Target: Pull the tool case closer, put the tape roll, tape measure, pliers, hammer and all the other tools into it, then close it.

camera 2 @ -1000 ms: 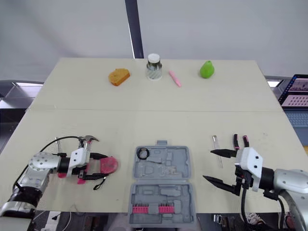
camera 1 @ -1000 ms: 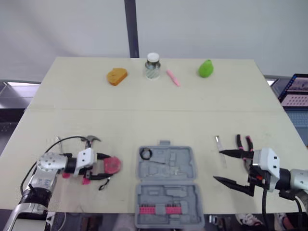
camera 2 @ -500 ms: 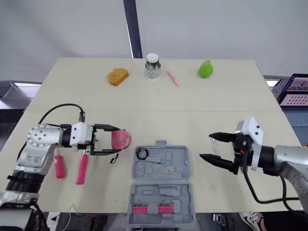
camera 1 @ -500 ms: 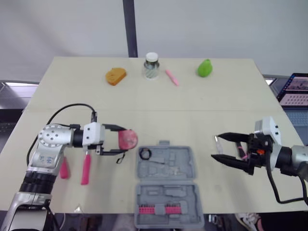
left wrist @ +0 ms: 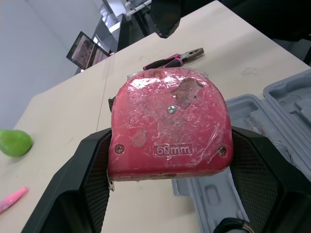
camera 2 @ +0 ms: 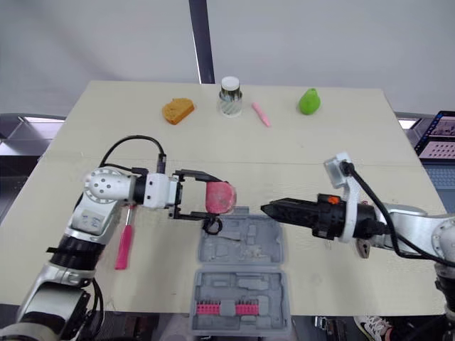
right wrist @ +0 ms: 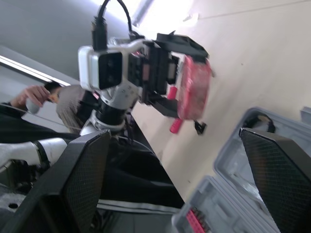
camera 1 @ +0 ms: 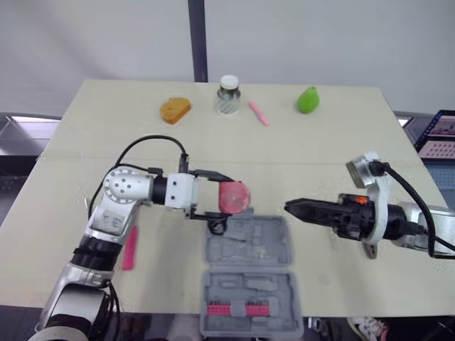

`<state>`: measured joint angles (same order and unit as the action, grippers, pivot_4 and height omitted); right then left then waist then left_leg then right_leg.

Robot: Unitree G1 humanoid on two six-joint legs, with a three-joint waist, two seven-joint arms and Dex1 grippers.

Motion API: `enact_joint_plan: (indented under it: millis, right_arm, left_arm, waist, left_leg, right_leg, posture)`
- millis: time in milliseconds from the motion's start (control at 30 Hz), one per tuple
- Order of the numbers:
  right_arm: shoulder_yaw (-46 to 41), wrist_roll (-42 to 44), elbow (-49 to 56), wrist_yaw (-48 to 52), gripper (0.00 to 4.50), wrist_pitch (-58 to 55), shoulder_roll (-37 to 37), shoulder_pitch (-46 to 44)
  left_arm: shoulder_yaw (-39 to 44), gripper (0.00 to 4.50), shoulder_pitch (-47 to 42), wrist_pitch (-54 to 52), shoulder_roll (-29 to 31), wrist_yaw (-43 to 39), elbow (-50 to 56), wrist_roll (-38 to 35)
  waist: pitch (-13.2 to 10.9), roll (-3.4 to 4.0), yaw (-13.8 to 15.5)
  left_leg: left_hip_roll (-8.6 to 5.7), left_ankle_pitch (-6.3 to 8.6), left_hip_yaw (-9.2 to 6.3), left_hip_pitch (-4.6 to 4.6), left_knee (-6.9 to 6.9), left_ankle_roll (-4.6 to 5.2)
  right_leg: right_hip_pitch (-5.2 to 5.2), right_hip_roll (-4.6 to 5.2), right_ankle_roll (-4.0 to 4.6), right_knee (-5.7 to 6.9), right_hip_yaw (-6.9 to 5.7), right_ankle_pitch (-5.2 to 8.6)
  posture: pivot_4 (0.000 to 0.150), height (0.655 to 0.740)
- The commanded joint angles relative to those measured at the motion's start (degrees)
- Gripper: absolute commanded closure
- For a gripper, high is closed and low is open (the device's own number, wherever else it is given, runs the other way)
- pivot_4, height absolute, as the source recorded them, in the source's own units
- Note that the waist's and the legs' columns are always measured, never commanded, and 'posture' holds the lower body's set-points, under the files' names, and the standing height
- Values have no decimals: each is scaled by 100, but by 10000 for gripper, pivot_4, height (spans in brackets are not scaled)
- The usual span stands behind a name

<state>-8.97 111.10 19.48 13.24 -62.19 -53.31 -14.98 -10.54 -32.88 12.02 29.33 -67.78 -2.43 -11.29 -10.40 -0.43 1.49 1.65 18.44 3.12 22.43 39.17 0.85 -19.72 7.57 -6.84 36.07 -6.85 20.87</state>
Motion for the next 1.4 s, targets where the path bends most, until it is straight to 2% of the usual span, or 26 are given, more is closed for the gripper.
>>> enact_joint_plan:
  millis: [33, 333, 833, 933, 1033, 1100, 1167, 1400]
  right_arm:
    - [110, 190, 213, -395, 0, 248, 222, -27]
    - [360, 190, 161, -1005, 0, 393, 531, -108]
    - [386, 190, 31, -1183, 0, 352, 715, -265]
    - [403, 190, 25, -1195, 8785, 339, 735, -286]
    - [424, 190, 11, -1209, 22072, 322, 765, -314]
    - [423, 190, 11, -1212, 33111, 308, 783, -317]
    - [420, 190, 15, -1216, 40381, 293, 800, -318]
    - [389, 190, 37, -1198, 40367, 299, 859, -334]
  left_arm:
    - [-99, 15303, -202, -7, -143, 143, 217, 20]
    - [-345, 15303, -471, -120, -434, 167, 138, 80]
    - [-504, 15303, -434, -308, -503, 161, 235, 68]
    - [-521, 15303, -451, -318, -519, 167, 232, 69]
    - [-541, 15303, -494, -322, -548, 174, 200, 75]
    - [-544, 15303, -514, -325, -559, 175, 191, 78]
    - [-542, 15303, -528, -330, -564, 172, 190, 80]
    - [-543, 15303, -533, -457, -541, 233, 228, 150]
  waist:
    - [0, 0, 0]
    - [0, 0, 2]
    - [0, 1, 1]
    - [0, 1, 2]
    - [0, 0, 2]
    - [0, 0, 1]
    - [0, 1, 1]
    - [0, 1, 0]
  left_leg:
    - [-1, -2, 1, 2, 0, 4]
    - [-2, -3, -4, 8, 0, 6]
    - [-2, -4, -5, 9, 0, 7]
    - [-3, -4, -6, 10, 0, 7]
    - [-2, -4, -6, 11, 0, 7]
    - [-3, -4, -6, 11, 0, 8]
    - [-3, -4, -6, 11, 0, 8]
    - [-2, -5, -6, 13, 0, 8]
  right_leg:
    - [-1, 1, -2, -2, 1, -3]
    - [0, 0, -2, -10, -3, -7]
    - [0, 0, -2, -11, -3, -8]
    - [0, 1, -2, -11, -3, -8]
    - [-1, 0, -2, -11, -3, -8]
    - [-1, 1, -2, -11, -4, -8]
    - [-1, 0, -2, -11, -4, -8]
    - [-2, 0, -2, -11, -4, -8]
  posture:
    - [1500, 6950]
    - [1500, 6950]
    - [1500, 6950]
    - [1500, 6950]
    - [1500, 6950]
    - [1500, 6950]
    - [1500, 6950]
    - [1500, 6950]
